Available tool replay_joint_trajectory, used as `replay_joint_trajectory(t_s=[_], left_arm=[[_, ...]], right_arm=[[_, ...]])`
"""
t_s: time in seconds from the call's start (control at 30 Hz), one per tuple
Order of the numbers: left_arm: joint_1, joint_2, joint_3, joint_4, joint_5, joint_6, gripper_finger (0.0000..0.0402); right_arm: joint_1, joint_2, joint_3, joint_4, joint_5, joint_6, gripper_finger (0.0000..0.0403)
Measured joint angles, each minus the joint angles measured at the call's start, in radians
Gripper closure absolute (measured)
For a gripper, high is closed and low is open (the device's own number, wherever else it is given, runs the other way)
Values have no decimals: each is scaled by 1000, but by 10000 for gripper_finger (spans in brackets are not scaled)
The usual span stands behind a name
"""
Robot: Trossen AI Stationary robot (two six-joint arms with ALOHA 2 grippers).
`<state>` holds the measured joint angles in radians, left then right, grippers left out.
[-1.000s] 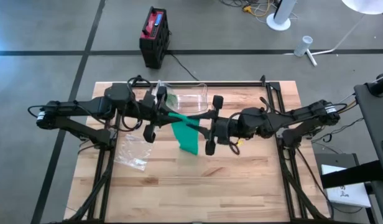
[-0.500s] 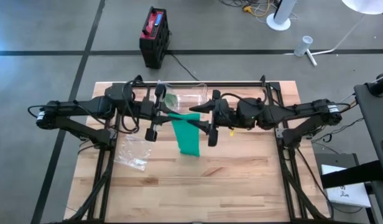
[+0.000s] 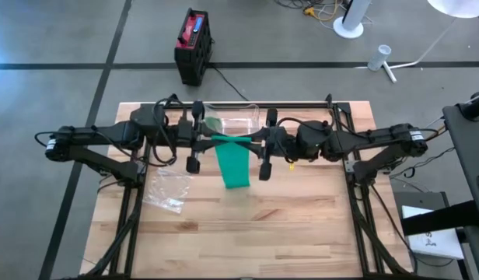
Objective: Roll bandage
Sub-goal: Roll the blue bandage
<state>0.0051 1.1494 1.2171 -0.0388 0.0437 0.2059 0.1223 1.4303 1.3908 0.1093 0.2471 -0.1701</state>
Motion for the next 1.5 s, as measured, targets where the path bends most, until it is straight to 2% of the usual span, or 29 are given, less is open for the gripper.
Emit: replay_joint_trajectory(t_s=[0.17, 0.4, 0.63, 0.8, 0.9, 1.03, 1.37, 1.5], left_arm=[[1, -18, 0, 5, -28, -31, 329], [29, -68, 0, -12, -32, -99, 230], [84, -41, 0, -17, 114, -250, 136], [89, -20, 0, 2, 168, -243, 102], [89, -14, 0, 15, 173, -215, 99], [89, 3, -1, 14, 175, -215, 115], [89, 22, 0, 22, 184, -235, 182], [89, 22, 0, 27, 184, -272, 227]], right_arm=[[23, 0, -50, 116, 88, -166, 389], [28, -2, -147, 264, 95, -378, 397], [24, -2, -152, 289, 107, -599, 398], [19, -3, -152, 294, 164, -643, 399], [19, -3, -152, 298, 163, -646, 399], [19, -3, -152, 302, 163, -658, 399], [19, -3, -152, 329, 161, -684, 399], [20, -3, -152, 341, 161, -686, 400]])
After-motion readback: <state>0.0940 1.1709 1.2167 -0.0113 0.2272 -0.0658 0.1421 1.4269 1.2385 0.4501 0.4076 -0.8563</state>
